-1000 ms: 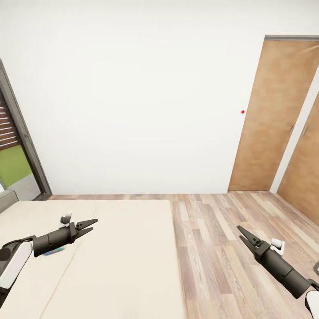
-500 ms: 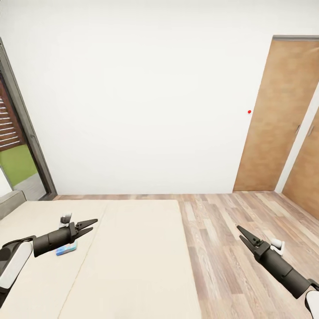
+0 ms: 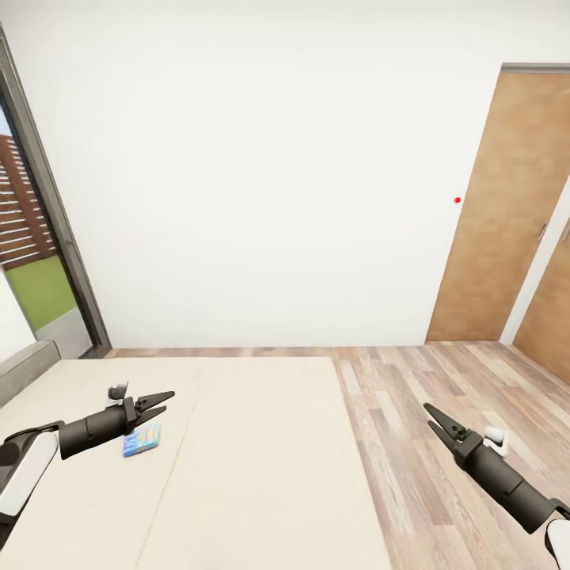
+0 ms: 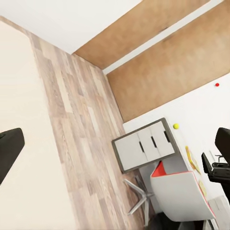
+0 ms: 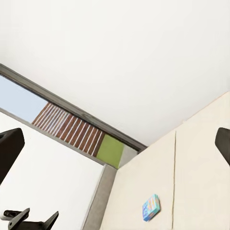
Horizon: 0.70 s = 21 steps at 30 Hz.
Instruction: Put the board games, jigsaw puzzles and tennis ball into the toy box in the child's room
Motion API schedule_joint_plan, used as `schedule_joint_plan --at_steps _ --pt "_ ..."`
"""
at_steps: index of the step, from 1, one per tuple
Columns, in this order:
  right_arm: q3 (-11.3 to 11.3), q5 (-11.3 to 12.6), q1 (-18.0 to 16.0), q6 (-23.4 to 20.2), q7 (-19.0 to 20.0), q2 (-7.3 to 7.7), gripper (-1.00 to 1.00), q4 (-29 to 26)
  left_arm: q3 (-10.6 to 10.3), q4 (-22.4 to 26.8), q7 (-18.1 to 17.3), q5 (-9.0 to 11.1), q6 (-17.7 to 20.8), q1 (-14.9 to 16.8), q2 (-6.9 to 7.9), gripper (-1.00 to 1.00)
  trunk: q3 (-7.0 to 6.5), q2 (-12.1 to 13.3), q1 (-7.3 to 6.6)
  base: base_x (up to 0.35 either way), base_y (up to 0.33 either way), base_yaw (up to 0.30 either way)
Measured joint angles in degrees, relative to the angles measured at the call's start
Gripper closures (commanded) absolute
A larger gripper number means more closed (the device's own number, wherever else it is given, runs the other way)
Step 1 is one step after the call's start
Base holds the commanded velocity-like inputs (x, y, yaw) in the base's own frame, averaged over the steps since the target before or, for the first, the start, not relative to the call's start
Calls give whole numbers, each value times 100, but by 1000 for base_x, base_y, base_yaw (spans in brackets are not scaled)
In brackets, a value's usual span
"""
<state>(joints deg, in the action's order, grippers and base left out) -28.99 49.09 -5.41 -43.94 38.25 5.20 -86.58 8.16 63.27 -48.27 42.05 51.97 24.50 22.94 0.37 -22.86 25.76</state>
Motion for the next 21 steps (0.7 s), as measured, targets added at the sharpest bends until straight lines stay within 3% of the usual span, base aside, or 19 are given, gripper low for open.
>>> schedule_joint_plan --at_steps 17,21 --pt "6 -2 0 0 -10 0 -100 -5 5 -4 1 -4 0 0 0 -100 0 0 0 0 267 0" --pt "16 0 -11 -6 -158 0 -100 -13 5 -4 0 -4 2 0 3 -100 0 0 0 0 267 0"
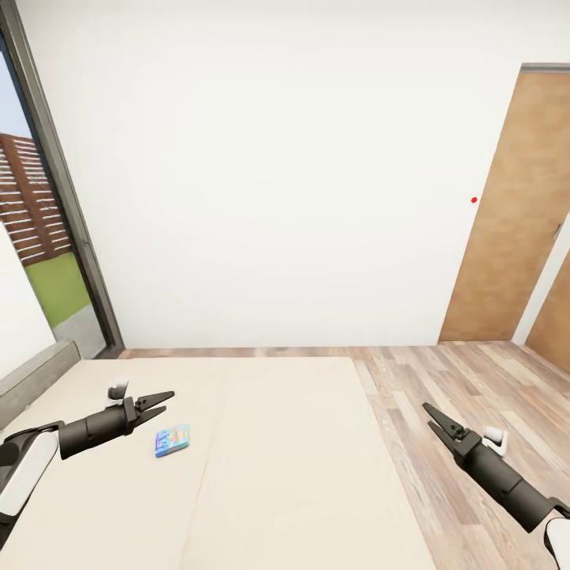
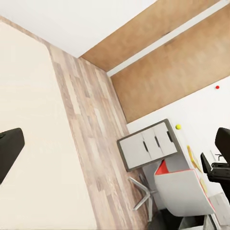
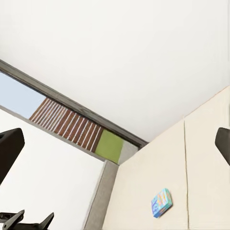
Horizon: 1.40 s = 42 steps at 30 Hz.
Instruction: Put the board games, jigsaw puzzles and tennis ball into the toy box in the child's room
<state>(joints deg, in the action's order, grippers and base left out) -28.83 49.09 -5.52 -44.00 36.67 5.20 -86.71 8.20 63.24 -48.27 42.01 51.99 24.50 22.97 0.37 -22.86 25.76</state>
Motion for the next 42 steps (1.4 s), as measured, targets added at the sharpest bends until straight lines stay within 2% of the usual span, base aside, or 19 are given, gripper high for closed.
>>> schedule_joint_plan --at_steps 7,10,14,18,19,21,22,24,26,28,32,42 --pt "103 18 -16 -69 -708 13 -100 -126 2 4 -3 -1 3 0 16 -100 0 0 0 0 267 0" --pt "165 22 -25 -97 -895 12 -100 -181 2 6 -6 -1 9 0 33 -100 0 0 0 0 267 0" --pt "391 49 -154 -235 -1345 20 -100 -277 42 3 -8 4 15 0 56 -100 0 0 0 0 267 0" --pt "712 60 -395 -552 -1910 10 -100 -368 119 3 -47 5 25 0 68 -100 0 0 0 0 267 0" --pt "851 60 -446 -630 -2178 7 -100 -378 152 2 -98 3 28 0 71 -100 0 0 0 0 267 0" --pt "988 60 -483 -658 -2499 3 -100 -377 181 1 -165 -4 30 0 73 -100 0 0 0 0 267 0" --pt "1099 67 -518 -638 -2833 8 -100 -358 199 2 -225 -23 31 0 72 -100 0 0 0 0 267 0" --pt "1177 71 -540 -621 -3168 12 -100 -341 211 1 -272 -40 30 0 70 -100 0 0 0 0 267 0" --pt "1255 14 -574 -630 -3671 9 -100 -341 223 1 -319 -60 26 0 68 -100 0 0 0 0 267 0" --pt "1283 -14 -591 -643 -3962 8 -100 -341 227 0 -336 -67 25 0 68 -100 0 0 0 0 267 0" --pt "1322 -31 -606 -649 -4257 8 -100 -339 230 0 -347 -72 24 0 69 -100 0 0 0 0 267 0" --pt "1716 -33 -736 -649 -4663 9 -100 -321 231 0 -353 -74 23 0 69 -100 0 0 0 0 266 0"
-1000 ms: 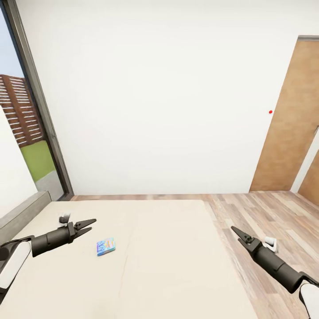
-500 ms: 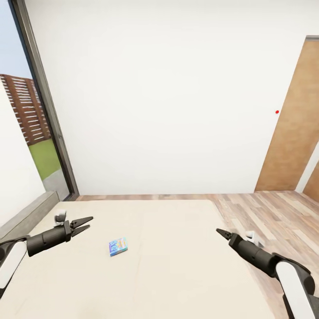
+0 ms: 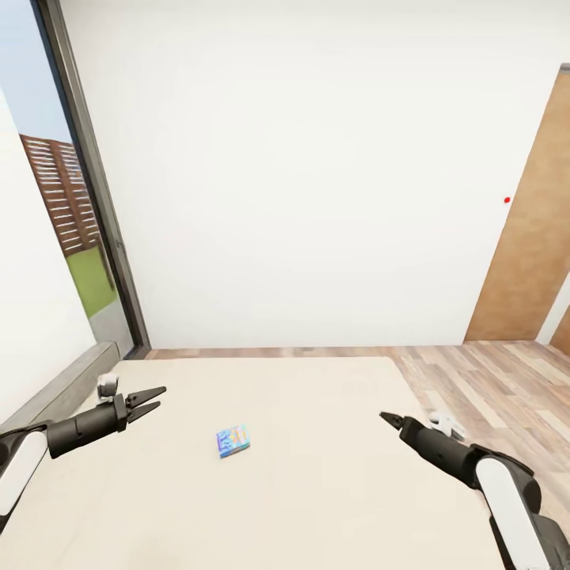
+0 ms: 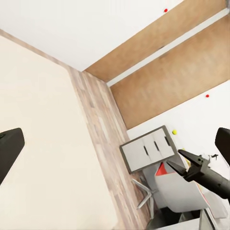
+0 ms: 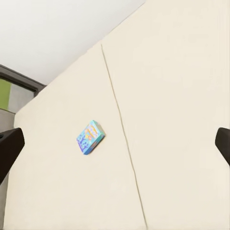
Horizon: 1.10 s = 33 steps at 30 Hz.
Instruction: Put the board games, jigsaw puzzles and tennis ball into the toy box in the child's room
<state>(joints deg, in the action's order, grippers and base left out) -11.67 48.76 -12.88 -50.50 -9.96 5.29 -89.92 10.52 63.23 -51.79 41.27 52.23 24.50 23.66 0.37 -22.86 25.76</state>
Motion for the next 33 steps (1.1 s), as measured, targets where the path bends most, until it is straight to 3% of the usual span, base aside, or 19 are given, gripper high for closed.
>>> schedule_joint_plan --at_steps 7,23,33 --pt "153 21 -48 -2 -195 -2 -100 35 0 -2 -1 2 -2 0 6 -100 0 0 0 0 154 0" --pt "153 55 -45 23 -159 -2 -100 1 8 -2 -6 2 -9 0 14 -100 0 0 0 0 11 3" --pt "155 59 -46 24 -156 -3 -100 -9 13 -1 -9 2 -9 -2 16 -100 0 0 0 -52 32 176"
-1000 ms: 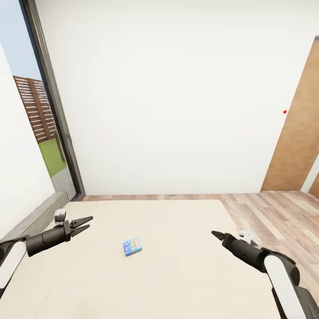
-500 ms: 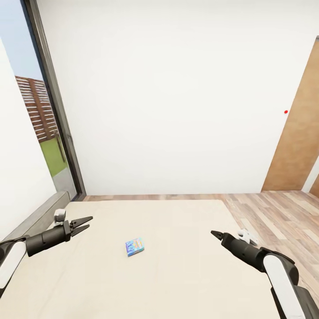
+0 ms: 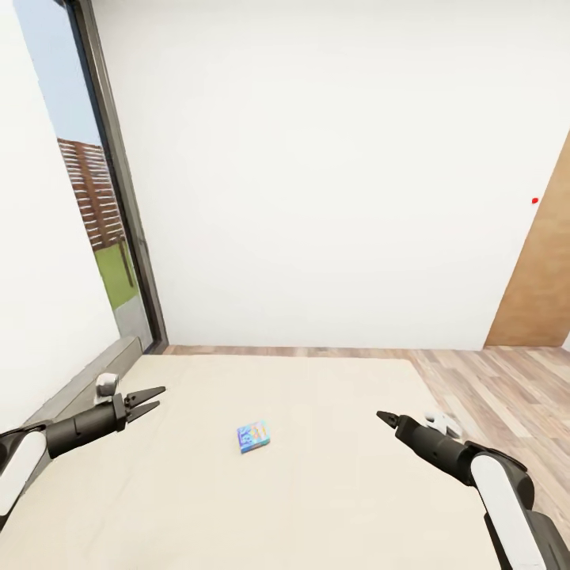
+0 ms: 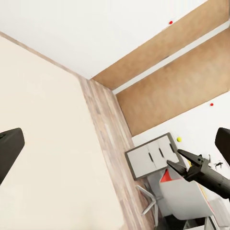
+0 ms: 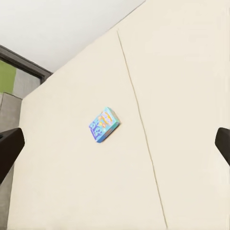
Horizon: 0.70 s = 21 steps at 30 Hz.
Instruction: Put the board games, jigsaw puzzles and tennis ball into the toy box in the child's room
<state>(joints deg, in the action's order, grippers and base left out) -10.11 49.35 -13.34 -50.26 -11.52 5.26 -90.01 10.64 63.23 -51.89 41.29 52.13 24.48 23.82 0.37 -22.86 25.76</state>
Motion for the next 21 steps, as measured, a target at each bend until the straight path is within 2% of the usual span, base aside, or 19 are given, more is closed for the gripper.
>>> schedule_joint_plan --at_steps 8,21 --pt "3 5 1 0 0 0 -100 -3 76 -1 5 -1 0 1 0 -100 0 0 0 -7 6 39" --pt "0 5 1 0 7 0 -100 -3 84 -1 8 -1 -7 1 0 -100 0 0 0 0 0 1"
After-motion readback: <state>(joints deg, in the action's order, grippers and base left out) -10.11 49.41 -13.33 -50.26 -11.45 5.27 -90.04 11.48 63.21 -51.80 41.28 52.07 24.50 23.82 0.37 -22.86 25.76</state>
